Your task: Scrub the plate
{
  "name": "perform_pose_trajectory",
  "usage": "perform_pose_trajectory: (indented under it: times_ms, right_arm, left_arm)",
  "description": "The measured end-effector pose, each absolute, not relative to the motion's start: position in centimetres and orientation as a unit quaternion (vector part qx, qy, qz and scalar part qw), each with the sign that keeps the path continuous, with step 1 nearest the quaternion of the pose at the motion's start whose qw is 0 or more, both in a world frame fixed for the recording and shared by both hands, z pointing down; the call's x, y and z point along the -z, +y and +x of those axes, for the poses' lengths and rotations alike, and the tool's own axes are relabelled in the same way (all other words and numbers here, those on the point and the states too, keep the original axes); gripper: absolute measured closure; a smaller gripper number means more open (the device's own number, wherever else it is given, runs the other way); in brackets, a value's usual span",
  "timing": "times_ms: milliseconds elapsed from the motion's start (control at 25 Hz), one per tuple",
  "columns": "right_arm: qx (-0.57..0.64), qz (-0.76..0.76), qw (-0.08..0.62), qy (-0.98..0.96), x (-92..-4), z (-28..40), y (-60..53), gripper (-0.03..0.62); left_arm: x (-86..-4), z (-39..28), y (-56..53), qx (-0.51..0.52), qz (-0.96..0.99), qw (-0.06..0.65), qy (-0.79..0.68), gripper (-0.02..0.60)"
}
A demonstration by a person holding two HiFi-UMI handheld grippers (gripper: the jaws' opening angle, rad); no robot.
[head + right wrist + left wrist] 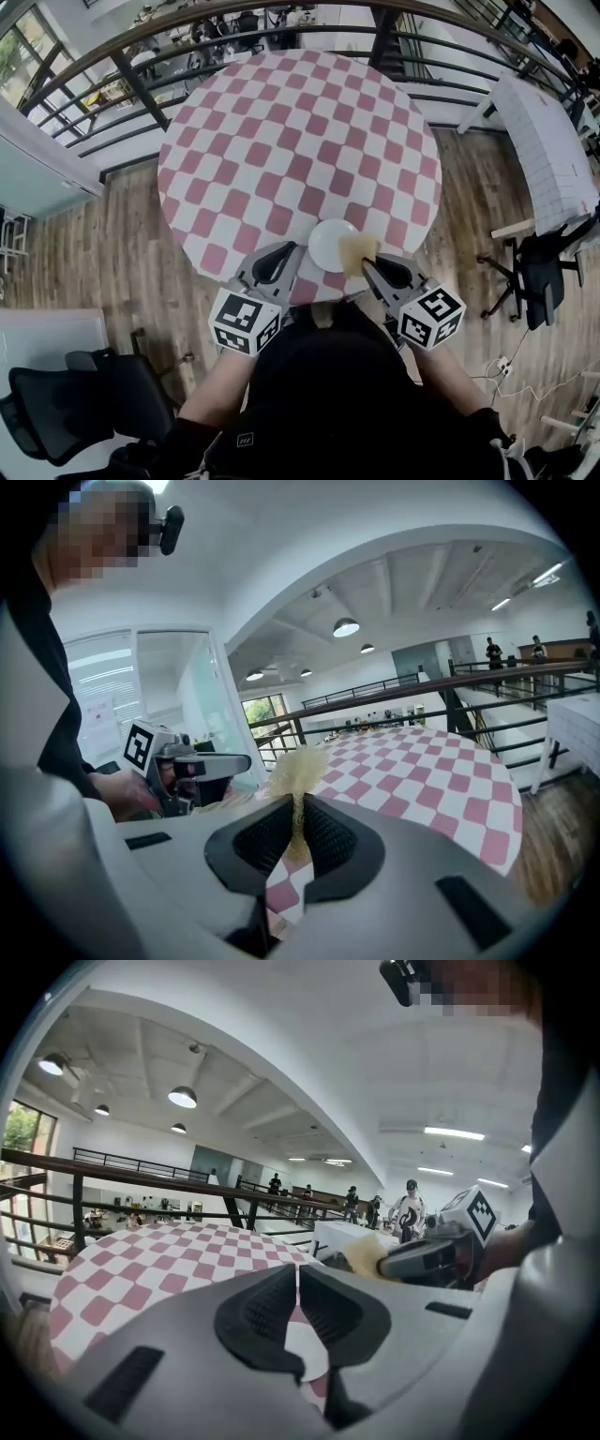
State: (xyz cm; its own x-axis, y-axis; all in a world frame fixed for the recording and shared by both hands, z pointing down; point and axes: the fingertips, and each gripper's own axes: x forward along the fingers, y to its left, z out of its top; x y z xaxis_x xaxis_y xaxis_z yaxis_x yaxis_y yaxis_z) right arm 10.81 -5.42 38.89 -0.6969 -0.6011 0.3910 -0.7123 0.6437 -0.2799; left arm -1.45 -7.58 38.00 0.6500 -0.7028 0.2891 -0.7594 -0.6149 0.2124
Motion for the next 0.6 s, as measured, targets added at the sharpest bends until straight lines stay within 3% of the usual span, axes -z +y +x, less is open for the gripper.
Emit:
perform_pose_trajectory:
  times_ms: [240, 360, 600]
  right_arm:
    - [-0.245, 0.349, 0.192, -0.884, -45.3, 9.9, -7.2, 0.556]
    - [-0.272, 0.336, 0.234, -0.871, -49.1, 9.8, -7.4, 0.556]
    - [-0.308, 0.299, 0.313, -0.847, -55.9, 9.0, -7.8, 0.556]
  left_arm:
    - [-43.3, -1.4, -9.4, -0.12, 0.881, 0.199, -0.411, 0.57]
    - [-47.0, -0.5, -9.7, -0.15, 0.878, 0.226, -0.394, 0.515]
    - [-53.8, 0.2, -11.9, -0.178, 0.866, 0.276, -0.377, 0.483]
